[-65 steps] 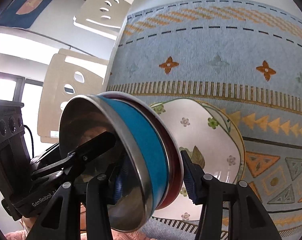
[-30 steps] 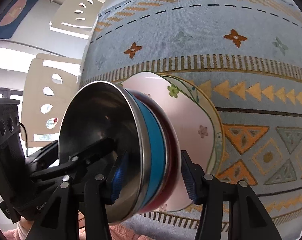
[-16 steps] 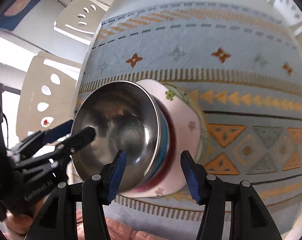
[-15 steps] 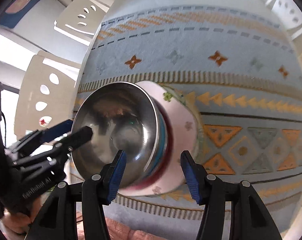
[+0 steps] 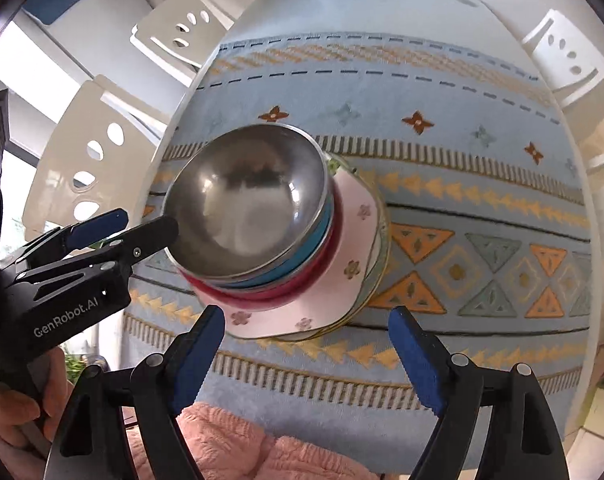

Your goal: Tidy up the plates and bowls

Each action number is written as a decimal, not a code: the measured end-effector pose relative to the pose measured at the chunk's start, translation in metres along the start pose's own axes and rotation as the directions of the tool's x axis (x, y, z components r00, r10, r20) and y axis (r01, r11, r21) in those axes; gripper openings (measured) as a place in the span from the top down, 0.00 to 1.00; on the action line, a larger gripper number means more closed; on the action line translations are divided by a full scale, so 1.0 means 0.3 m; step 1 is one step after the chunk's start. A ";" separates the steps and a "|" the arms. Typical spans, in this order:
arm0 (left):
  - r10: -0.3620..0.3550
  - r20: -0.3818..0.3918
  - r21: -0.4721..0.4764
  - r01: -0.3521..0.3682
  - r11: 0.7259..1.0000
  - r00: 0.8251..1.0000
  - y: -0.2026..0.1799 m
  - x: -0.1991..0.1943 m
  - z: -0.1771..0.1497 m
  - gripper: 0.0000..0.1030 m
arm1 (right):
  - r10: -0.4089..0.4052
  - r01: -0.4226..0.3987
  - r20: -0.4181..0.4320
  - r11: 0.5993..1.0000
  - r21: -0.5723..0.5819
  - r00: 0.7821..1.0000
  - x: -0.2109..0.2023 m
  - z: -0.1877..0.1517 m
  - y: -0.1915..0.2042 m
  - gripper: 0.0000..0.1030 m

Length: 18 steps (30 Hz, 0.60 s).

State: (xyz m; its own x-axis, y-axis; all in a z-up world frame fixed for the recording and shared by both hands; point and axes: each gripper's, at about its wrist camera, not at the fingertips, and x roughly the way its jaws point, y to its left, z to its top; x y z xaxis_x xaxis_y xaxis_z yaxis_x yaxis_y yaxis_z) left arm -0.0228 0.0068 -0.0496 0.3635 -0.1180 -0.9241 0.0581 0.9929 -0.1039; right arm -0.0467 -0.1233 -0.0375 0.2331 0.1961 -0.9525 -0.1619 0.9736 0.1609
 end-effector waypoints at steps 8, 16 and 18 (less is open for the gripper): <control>0.001 0.012 0.017 -0.001 1.000 1.000 -0.031 0.000 -0.004 0.37 | -0.002 0.001 0.025 0.999 0.042 1.000 -0.015 0.011 -0.050 0.20; 0.003 0.020 0.009 -0.003 1.000 1.000 -0.033 0.007 0.002 0.37 | -0.004 0.003 0.025 0.999 0.040 1.000 -0.013 0.015 -0.059 0.20; 0.005 0.020 0.010 -0.006 1.000 1.000 -0.033 0.007 0.005 0.37 | -0.005 0.005 0.025 0.999 0.035 1.000 -0.011 0.015 -0.058 0.20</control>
State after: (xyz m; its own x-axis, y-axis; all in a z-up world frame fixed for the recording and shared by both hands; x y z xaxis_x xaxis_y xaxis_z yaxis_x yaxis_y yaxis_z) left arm -0.0213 -0.0032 -0.0501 0.3828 -0.1129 -0.9169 0.0654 0.9933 -0.0950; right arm -0.0403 -0.1405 -0.0359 0.2574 0.1936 -0.9467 -0.1267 0.9780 0.1656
